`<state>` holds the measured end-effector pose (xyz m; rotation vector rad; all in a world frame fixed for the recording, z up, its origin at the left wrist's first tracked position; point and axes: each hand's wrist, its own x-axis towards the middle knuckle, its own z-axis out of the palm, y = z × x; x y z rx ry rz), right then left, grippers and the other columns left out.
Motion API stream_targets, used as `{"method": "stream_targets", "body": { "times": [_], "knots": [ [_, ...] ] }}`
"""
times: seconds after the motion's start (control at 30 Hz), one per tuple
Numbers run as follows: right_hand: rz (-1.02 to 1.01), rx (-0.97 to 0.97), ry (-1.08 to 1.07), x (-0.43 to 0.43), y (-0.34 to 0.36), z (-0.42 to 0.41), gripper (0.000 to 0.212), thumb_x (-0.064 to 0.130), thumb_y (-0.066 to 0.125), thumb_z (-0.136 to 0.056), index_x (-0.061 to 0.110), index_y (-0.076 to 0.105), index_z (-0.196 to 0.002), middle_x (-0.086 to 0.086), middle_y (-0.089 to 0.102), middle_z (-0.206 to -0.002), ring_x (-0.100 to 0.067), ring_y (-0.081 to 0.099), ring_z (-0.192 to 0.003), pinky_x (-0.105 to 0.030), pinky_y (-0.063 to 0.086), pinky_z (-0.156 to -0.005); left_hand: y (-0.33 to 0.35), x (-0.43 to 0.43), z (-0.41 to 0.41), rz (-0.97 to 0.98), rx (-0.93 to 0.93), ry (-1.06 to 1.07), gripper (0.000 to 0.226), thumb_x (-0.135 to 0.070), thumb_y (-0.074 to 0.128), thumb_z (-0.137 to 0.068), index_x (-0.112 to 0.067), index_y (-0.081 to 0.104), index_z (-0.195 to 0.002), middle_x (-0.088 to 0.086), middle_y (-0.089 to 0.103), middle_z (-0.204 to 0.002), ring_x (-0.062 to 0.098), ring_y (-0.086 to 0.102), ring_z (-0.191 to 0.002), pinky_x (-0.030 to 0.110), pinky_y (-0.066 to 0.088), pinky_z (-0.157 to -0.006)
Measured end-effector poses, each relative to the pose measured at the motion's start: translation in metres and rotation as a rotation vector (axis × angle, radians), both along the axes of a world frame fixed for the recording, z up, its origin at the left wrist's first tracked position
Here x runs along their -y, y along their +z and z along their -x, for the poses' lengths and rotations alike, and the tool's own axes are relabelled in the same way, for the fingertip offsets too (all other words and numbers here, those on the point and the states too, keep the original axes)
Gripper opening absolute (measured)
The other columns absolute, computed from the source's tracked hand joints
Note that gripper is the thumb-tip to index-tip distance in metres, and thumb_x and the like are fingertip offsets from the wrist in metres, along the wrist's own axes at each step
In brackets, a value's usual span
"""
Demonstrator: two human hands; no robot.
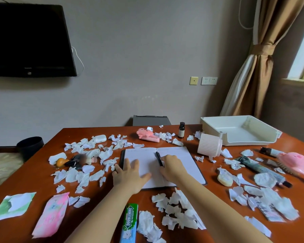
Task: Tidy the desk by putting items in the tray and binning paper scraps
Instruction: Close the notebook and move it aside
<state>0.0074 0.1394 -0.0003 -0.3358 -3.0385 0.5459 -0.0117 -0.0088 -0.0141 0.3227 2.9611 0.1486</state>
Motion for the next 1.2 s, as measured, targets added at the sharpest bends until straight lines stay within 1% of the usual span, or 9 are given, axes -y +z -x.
{"method": "stream_targets", "body": {
  "times": [0.17, 0.33, 0.5, 0.6, 0.73, 0.83, 0.97, 1.07, 1.2],
  "knots": [
    [-0.145, -0.026, 0.118, -0.001, 0.001, -0.007, 0.028, 0.011, 0.043, -0.092, 0.009, 0.056, -0.117, -0.013, 0.059, -0.113, -0.031, 0.054, -0.107, -0.036, 0.041, -0.086, 0.002, 0.004, 0.000, -0.146, 0.000, -0.007, 0.088, -0.071, 0.045, -0.080, -0.029, 0.010, -0.149, 0.005, 0.009, -0.159, 0.039, 0.024, -0.140, 0.050, 0.035, -0.107],
    [-0.197, 0.131, 0.185, -0.001, 0.008, -0.005, 0.045, 0.028, 0.050, -0.094, 0.007, 0.046, -0.134, -0.015, 0.046, -0.126, -0.030, 0.042, -0.118, -0.038, 0.040, -0.092, 0.002, 0.010, -0.002, -0.258, 0.015, 0.010, 0.091, -0.061, 0.057, -0.080, -0.026, 0.010, -0.150, 0.005, 0.012, -0.158, 0.035, 0.023, -0.141, 0.047, 0.033, -0.111],
    [-0.163, 0.178, 0.241, -0.009, 0.009, -0.004, 0.052, 0.035, 0.051, -0.093, 0.010, 0.042, -0.138, -0.015, 0.043, -0.126, -0.030, 0.041, -0.117, -0.037, 0.040, -0.092, 0.026, 0.015, -0.005, -0.455, -0.082, 0.024, 0.076, -0.038, 0.065, -0.083, -0.024, 0.025, -0.146, 0.003, 0.025, -0.150, 0.028, 0.034, -0.134, 0.038, 0.041, -0.102],
    [-0.106, 0.156, 0.255, -0.011, 0.007, -0.005, 0.044, 0.037, 0.049, -0.093, 0.008, 0.050, -0.126, -0.012, 0.045, -0.109, -0.027, 0.043, -0.105, -0.036, 0.039, -0.085, 0.052, 0.019, -0.006, -0.559, -0.132, -0.036, 0.070, -0.022, 0.063, -0.086, -0.024, 0.025, -0.146, 0.002, 0.022, -0.150, 0.025, 0.034, -0.134, 0.034, 0.039, -0.100],
    [0.011, 0.079, 0.253, -0.008, 0.002, -0.001, 0.030, 0.035, 0.048, -0.091, 0.006, 0.054, -0.085, 0.000, 0.036, -0.069, -0.022, 0.041, -0.076, -0.029, 0.033, -0.064, 0.078, 0.018, -0.007, -0.806, -0.106, -0.063, 0.079, -0.005, 0.059, -0.087, -0.024, 0.013, -0.149, 0.006, 0.021, -0.152, 0.025, 0.033, -0.135, 0.027, 0.035, -0.090],
    [0.108, 0.067, 0.287, 0.001, 0.000, 0.004, 0.032, 0.028, 0.050, -0.089, -0.002, 0.059, -0.089, -0.001, 0.039, -0.065, -0.018, 0.040, -0.067, -0.029, 0.031, -0.060, 0.084, 0.017, -0.008, -0.892, -0.065, -0.027, 0.083, -0.001, 0.055, -0.088, -0.025, 0.007, -0.151, 0.005, 0.022, -0.155, 0.027, 0.033, -0.137, 0.028, 0.036, -0.087],
    [0.130, 0.110, 0.329, 0.016, 0.002, 0.012, 0.034, 0.028, 0.049, -0.090, -0.003, 0.059, -0.100, -0.006, 0.046, -0.075, -0.017, 0.042, -0.070, -0.028, 0.031, -0.061, 0.087, 0.019, -0.011, -0.855, -0.114, 0.039, 0.064, -0.005, 0.053, -0.090, -0.013, 0.022, -0.146, 0.007, 0.034, -0.151, 0.026, 0.040, -0.133, 0.030, 0.041, -0.091],
    [0.125, 0.185, 0.334, 0.021, 0.011, 0.012, 0.036, 0.031, 0.047, -0.092, 0.002, 0.056, -0.111, -0.007, 0.051, -0.084, -0.020, 0.048, -0.079, -0.027, 0.035, -0.065, 0.089, 0.021, -0.010, -0.847, -0.157, 0.063, 0.049, -0.010, 0.054, -0.090, -0.009, 0.038, -0.136, 0.008, 0.047, -0.141, 0.021, 0.050, -0.116, 0.027, 0.039, -0.081],
    [0.289, 0.077, 0.256, 0.000, 0.039, -0.006, 0.046, 0.032, 0.040, -0.099, 0.015, 0.038, -0.141, -0.010, 0.051, -0.136, -0.025, 0.052, -0.119, -0.031, 0.042, -0.093, 0.095, 0.011, -0.014, -0.950, -0.144, -0.029, 0.032, -0.025, 0.049, -0.096, -0.011, 0.054, -0.124, 0.004, 0.058, -0.127, 0.012, 0.051, -0.106, 0.025, 0.037, -0.085]
  ]
}}
